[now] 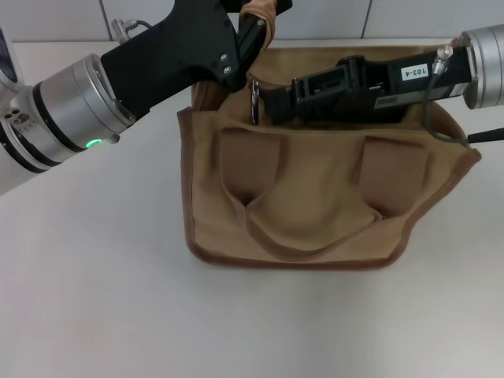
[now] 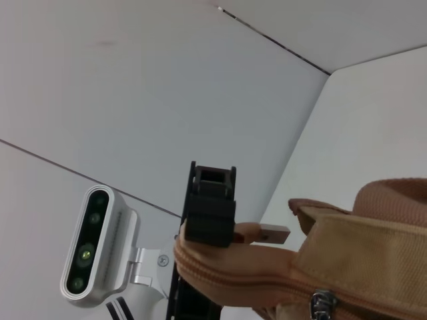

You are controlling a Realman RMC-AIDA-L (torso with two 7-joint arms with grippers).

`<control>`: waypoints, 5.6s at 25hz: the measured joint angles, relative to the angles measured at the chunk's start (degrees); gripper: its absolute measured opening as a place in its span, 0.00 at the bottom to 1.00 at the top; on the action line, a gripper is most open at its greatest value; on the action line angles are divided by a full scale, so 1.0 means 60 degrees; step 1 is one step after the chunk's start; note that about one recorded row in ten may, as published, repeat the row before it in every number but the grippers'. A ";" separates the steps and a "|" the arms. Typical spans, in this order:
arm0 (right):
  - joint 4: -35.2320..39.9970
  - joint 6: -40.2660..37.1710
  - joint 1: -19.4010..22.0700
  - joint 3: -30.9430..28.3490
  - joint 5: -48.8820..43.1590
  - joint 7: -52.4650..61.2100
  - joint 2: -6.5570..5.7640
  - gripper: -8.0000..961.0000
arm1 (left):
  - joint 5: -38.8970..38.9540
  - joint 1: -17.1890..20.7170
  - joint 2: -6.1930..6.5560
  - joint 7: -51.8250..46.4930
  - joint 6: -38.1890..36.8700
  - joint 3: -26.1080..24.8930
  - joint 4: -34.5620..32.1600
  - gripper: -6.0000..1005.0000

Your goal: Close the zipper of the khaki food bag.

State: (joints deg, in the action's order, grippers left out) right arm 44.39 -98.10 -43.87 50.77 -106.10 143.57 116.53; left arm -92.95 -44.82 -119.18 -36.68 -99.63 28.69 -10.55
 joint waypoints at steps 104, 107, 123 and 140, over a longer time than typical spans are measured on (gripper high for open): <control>-0.0265 0.0218 -0.0115 0.0224 0.0394 -0.1256 -0.0236 0.30 | 0.0477 -0.0109 -0.0001 -0.0024 -0.0159 -0.0035 0.0464 0.13; -0.0405 0.0419 -0.0123 0.0263 0.0386 -0.1293 -0.0218 0.24 | 0.0477 -0.0122 -0.0001 -0.0024 -0.0158 -0.0034 0.0477 0.13; 0.0328 0.0786 0.0156 0.0351 0.0268 -0.1578 0.0002 0.02 | 0.0477 -0.0056 0.0001 -0.0034 -0.0334 -0.0036 0.0448 0.14; 0.4899 -0.0213 0.1958 -0.0844 -0.2172 0.1413 0.0157 0.02 | 0.0473 0.0092 0.0068 -0.0039 -0.0313 -0.0601 0.0294 0.15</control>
State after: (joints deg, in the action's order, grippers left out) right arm 73.78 -99.38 -32.12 45.71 -119.13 152.04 117.47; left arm -90.11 -44.27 -118.77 -36.92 -101.51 25.08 -8.78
